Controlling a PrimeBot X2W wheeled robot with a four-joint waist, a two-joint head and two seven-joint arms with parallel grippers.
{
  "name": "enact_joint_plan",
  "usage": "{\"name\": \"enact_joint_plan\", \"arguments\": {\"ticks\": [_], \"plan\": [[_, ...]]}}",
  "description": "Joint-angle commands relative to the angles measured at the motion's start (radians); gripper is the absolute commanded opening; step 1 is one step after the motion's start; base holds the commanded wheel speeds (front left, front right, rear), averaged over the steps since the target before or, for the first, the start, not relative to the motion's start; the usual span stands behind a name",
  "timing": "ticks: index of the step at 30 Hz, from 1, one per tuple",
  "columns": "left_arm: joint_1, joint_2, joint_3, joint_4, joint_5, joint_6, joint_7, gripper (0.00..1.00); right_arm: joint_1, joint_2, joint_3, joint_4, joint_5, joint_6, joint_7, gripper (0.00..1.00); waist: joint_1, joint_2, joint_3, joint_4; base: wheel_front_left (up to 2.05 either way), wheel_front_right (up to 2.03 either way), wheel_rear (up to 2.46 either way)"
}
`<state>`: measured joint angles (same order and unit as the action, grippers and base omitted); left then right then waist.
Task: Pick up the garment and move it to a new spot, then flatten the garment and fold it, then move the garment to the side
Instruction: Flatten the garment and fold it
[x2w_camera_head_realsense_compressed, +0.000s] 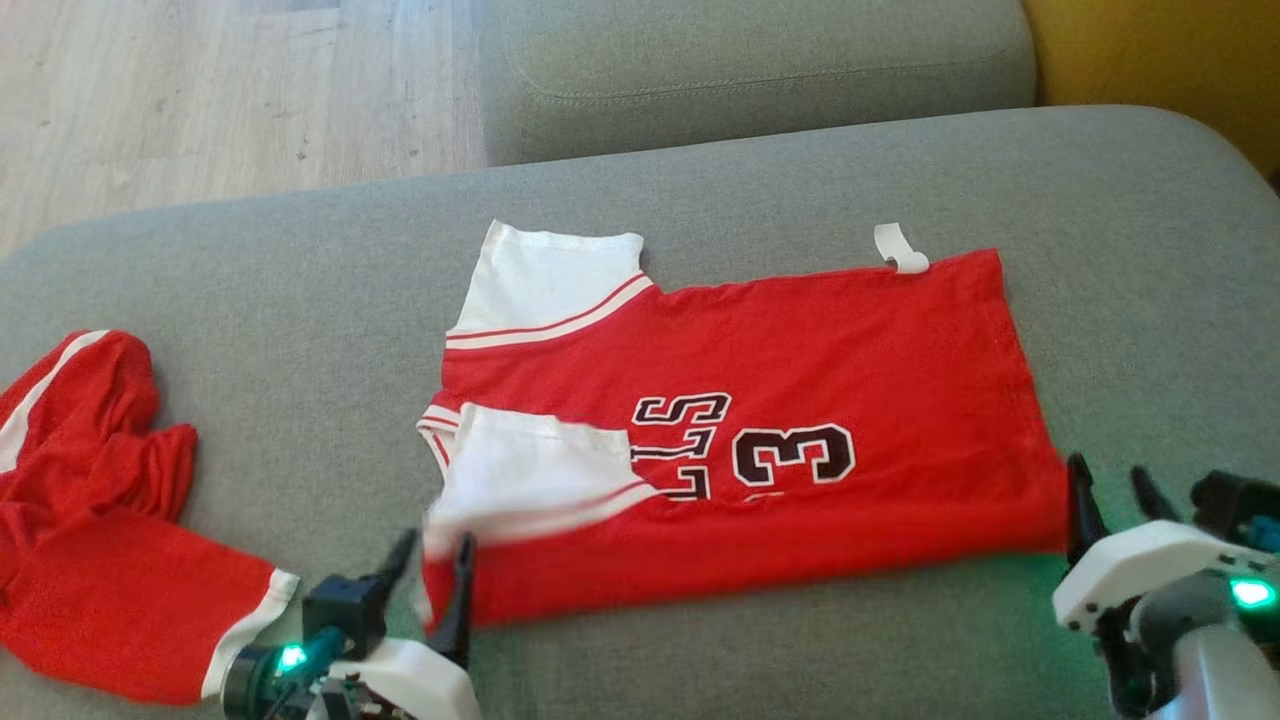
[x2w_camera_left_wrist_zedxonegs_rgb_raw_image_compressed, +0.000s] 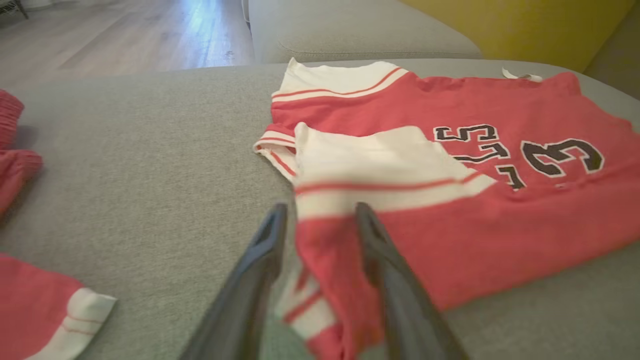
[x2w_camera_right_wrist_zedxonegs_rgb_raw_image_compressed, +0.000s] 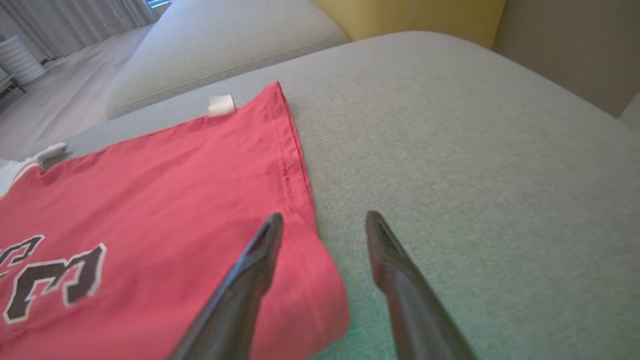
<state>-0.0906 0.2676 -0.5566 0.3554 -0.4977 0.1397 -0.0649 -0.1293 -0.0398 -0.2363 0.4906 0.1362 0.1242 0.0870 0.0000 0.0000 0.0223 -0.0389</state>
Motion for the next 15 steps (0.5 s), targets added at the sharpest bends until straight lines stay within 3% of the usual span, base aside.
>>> {"name": "enact_joint_plan", "arguments": {"ticks": [1,10,15], "plan": [[-0.034,0.022,0.041,-0.023,-0.001,0.014,-0.016,1.0,-0.022,-0.01,0.018,-0.052,0.007,0.007,-0.01,1.0,0.0,0.0,0.003,0.0,0.0,0.0,0.0],[-0.088,0.043,0.088,-0.06,0.02,0.047,-0.114,1.0,-0.049,-0.01,0.009,-0.157,0.001,0.007,-0.084,1.0,0.0,0.0,0.034,-0.007,0.0,0.0,0.0],[-0.177,0.087,0.095,-0.11,0.045,0.015,-0.121,1.0,-0.095,-0.01,0.019,-0.205,0.003,0.007,-0.113,1.0,0.0,0.0,0.074,-0.013,0.0,0.0,0.0]]}}
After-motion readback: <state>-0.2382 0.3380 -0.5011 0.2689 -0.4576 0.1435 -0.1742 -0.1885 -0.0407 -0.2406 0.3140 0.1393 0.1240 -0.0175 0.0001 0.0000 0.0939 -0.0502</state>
